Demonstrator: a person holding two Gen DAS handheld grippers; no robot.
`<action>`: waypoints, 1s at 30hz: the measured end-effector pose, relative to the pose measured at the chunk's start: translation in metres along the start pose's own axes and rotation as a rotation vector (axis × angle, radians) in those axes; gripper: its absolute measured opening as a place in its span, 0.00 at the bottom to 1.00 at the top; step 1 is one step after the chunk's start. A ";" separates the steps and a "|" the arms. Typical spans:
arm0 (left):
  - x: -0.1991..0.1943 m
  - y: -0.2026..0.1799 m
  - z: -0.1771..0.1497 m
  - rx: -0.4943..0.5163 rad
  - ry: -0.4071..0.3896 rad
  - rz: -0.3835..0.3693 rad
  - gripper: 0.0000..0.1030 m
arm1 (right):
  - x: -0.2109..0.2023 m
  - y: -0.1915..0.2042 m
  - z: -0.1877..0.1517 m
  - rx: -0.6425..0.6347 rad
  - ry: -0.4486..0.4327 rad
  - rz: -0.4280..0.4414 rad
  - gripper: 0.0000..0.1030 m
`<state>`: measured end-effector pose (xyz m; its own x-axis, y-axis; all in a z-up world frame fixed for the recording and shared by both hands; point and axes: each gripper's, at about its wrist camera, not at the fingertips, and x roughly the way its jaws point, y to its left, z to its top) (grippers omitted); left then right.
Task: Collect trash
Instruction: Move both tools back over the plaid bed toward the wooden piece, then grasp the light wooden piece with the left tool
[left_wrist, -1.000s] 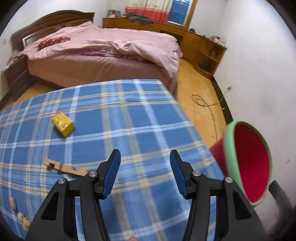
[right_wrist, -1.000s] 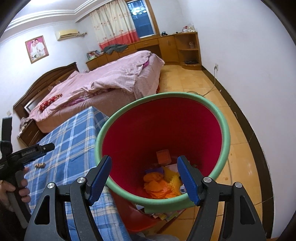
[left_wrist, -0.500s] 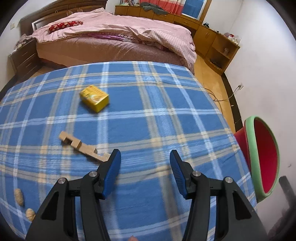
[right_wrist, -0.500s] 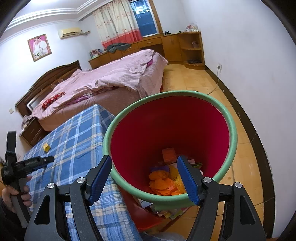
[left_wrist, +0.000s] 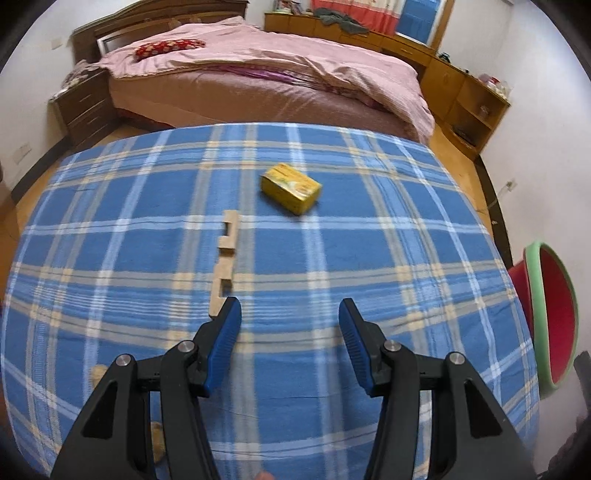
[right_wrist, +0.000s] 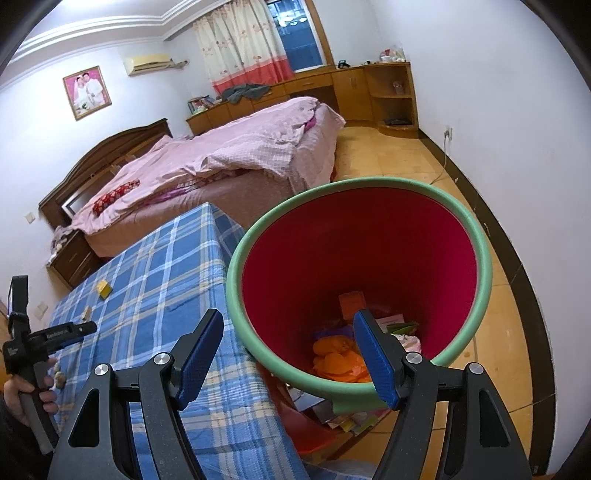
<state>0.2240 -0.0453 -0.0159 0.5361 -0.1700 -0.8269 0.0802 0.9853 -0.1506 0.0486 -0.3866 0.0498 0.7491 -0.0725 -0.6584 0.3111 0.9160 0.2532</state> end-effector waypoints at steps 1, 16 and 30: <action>-0.002 0.002 0.000 -0.004 -0.004 0.008 0.54 | 0.001 0.001 0.000 -0.001 0.001 0.001 0.72; -0.011 0.028 0.019 0.024 -0.050 0.108 0.54 | 0.008 0.004 -0.003 0.001 0.018 0.005 0.72; 0.017 0.023 0.028 0.060 -0.028 0.111 0.26 | 0.015 0.025 0.003 -0.022 0.033 0.008 0.72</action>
<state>0.2589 -0.0248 -0.0185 0.5678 -0.0597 -0.8210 0.0683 0.9973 -0.0253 0.0692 -0.3661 0.0480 0.7314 -0.0524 -0.6799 0.2923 0.9249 0.2432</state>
